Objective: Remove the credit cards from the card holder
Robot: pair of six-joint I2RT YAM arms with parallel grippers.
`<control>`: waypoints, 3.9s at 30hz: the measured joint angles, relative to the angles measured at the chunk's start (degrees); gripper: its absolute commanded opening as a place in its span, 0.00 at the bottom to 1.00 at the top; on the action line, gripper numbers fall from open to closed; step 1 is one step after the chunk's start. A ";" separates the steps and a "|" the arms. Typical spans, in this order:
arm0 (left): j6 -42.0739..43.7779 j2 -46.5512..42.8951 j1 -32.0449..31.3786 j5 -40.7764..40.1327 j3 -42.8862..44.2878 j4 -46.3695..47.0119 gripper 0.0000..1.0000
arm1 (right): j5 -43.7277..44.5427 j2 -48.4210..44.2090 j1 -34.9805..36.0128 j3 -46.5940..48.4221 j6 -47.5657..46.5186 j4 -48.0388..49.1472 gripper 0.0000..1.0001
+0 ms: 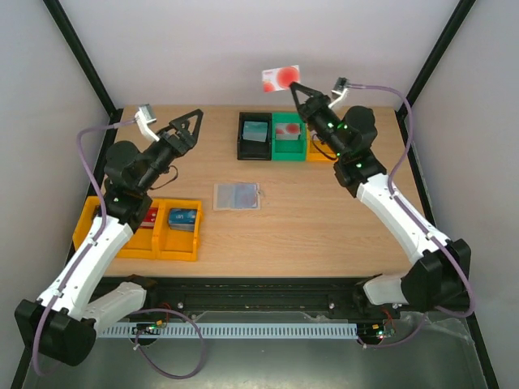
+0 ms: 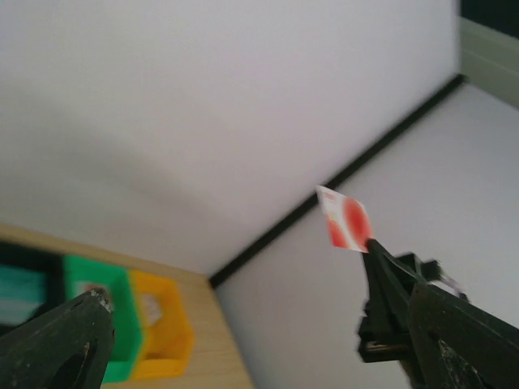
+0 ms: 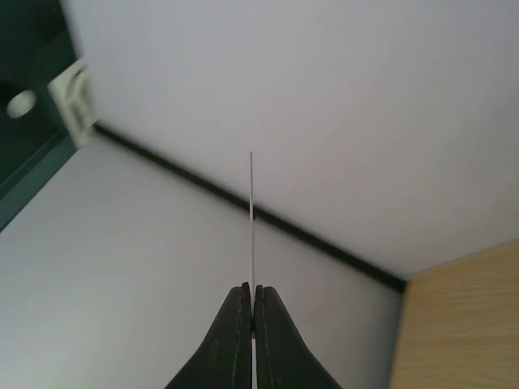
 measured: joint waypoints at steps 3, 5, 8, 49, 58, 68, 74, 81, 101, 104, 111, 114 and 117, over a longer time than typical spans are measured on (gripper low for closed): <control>0.17 -2.05 3.10 -2.49 -3.96 -3.10 0.99 | 0.48 1.70 -5.86 -2.08 1.14 -2.58 0.02; 0.11 -3.65 5.35 -3.67 -6.67 -5.01 0.99 | 0.90 5.01 -9.07 -2.05 0.94 -4.46 0.02; -0.11 -6.08 8.68 -4.72 -9.62 -7.63 0.99 | 1.46 11.56 -11.85 -1.73 0.48 -7.04 0.02; -5.33 -4.07 24.81 -5.18 -16.15 -10.25 1.00 | 4.02 53.35 -14.03 28.83 0.39 -22.47 0.02; -5.33 -4.07 25.99 -5.18 -16.15 -10.21 1.00 | 4.09 54.71 -13.00 31.17 1.31 -23.23 0.19; -5.35 -4.07 26.45 -5.18 -16.15 -9.75 0.99 | 9.79 54.99 -13.00 38.42 -5.25 -32.37 0.49; -5.35 -4.07 26.47 -5.16 -16.15 -9.31 0.99 | 14.10 54.99 -13.00 41.35 -10.71 -36.81 0.52; -5.33 -4.09 26.47 -5.14 -16.15 -9.33 0.99 | 15.93 54.93 -12.70 46.51 -17.18 -42.86 0.31; -5.88 -3.02 26.56 -4.37 -16.98 -9.55 1.00 | 21.38 52.46 -6.51 36.35 -28.33 -52.92 0.02; -5.90 -2.45 26.60 -4.37 -16.98 -9.55 0.99 | 19.82 56.04 -7.61 38.62 -26.99 -53.00 0.02; -5.92 -1.64 27.96 -4.68 -16.96 -9.42 1.00 | 17.64 63.04 -8.63 46.12 -24.92 -52.61 0.02; -5.92 -0.92 28.89 -4.79 -16.94 -9.40 0.99 | 17.09 65.09 -8.66 49.72 -23.87 -52.76 0.02; -5.90 -0.39 29.70 -4.79 -16.92 -9.35 1.00 | 15.98 68.37 -8.70 54.42 -22.93 -51.52 0.02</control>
